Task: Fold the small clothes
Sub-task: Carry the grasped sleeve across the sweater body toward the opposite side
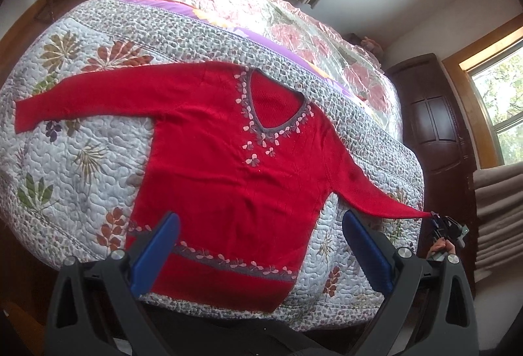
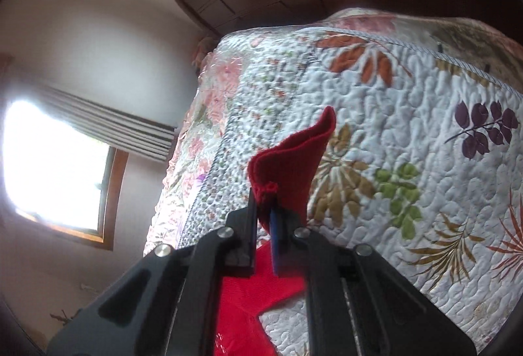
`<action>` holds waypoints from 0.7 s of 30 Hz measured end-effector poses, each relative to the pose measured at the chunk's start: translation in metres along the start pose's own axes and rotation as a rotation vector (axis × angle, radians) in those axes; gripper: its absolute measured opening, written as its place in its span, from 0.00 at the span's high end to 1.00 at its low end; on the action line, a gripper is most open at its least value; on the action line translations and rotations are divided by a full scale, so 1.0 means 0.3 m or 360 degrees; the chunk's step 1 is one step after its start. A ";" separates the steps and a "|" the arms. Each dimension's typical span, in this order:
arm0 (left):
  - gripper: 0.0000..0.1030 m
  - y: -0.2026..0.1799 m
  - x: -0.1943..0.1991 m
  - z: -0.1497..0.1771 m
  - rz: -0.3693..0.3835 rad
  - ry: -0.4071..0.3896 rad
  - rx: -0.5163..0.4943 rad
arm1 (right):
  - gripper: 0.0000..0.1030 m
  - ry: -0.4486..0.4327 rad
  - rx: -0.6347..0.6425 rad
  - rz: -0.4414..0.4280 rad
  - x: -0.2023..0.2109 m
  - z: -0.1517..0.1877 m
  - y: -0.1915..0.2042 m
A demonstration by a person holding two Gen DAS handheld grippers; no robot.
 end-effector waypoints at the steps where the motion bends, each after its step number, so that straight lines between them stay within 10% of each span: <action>1: 0.04 0.015 0.000 -0.010 0.0009 -0.0001 0.0009 | 0.95 0.0004 0.0036 -0.0015 0.003 0.015 0.043; 21: 0.04 0.209 -0.106 -0.114 0.0141 0.0105 0.0084 | 0.95 0.0121 0.0610 -0.0155 -0.008 0.428 0.638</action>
Point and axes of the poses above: each gripper's, at about its wrist camera, not at the fingertips, and x roughly against the way its jaws point, y to its left, z to its underside, the point moved 7 cm from there along -x, roughly the way its jaws point, and after that the axes turned 5 degrees about -y, right-handed, at the moved point
